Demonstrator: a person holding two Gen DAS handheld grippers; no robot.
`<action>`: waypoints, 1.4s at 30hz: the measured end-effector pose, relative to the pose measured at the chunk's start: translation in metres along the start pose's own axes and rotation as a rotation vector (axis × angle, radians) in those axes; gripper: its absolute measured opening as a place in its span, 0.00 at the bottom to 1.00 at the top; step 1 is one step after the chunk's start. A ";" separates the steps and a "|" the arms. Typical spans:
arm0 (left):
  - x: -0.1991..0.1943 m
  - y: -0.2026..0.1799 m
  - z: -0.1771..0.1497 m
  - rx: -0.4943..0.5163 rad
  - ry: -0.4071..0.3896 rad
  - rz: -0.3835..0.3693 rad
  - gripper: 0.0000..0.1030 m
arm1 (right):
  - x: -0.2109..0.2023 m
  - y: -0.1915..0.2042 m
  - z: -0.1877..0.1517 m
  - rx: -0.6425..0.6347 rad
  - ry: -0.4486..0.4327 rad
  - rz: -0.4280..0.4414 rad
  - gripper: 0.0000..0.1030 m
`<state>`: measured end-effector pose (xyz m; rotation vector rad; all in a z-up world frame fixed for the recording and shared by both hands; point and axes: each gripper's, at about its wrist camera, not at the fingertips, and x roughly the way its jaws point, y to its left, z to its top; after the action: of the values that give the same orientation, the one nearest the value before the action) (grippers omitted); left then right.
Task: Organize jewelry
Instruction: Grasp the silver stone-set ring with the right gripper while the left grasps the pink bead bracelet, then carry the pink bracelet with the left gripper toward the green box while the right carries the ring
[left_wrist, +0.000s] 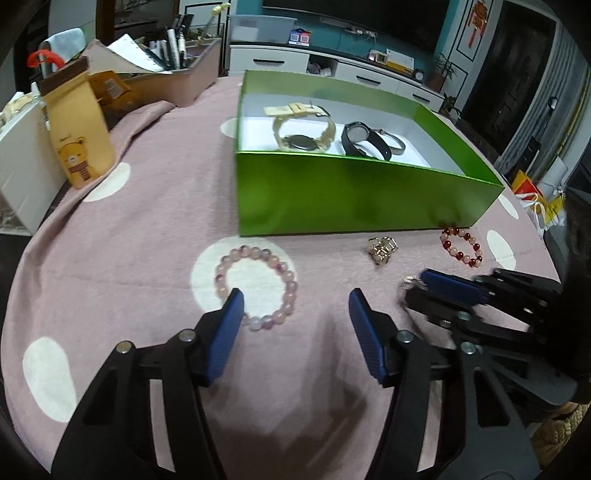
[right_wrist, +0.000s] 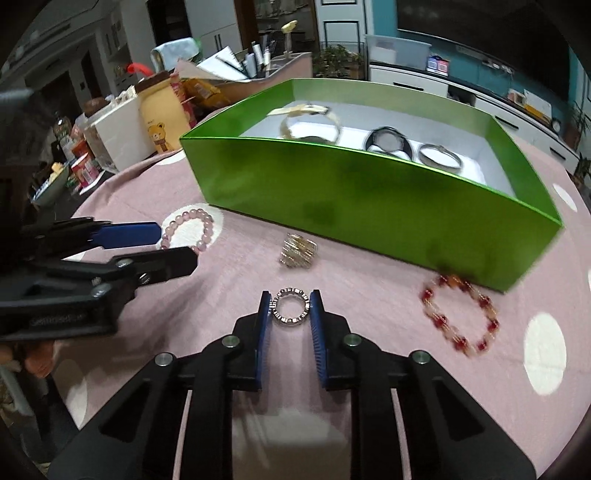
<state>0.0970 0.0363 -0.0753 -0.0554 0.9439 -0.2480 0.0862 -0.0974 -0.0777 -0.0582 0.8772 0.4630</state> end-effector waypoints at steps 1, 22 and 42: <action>0.003 -0.002 0.001 0.006 0.006 -0.002 0.51 | -0.004 -0.003 -0.002 0.009 -0.004 -0.001 0.20; 0.015 -0.004 0.003 0.038 0.021 0.064 0.07 | -0.050 -0.031 -0.024 0.110 -0.077 0.000 0.20; -0.066 -0.022 0.024 -0.051 -0.125 -0.141 0.07 | -0.083 -0.039 -0.028 0.149 -0.140 -0.011 0.20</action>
<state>0.0756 0.0288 -0.0056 -0.1833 0.8230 -0.3468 0.0371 -0.1698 -0.0384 0.1042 0.7712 0.3853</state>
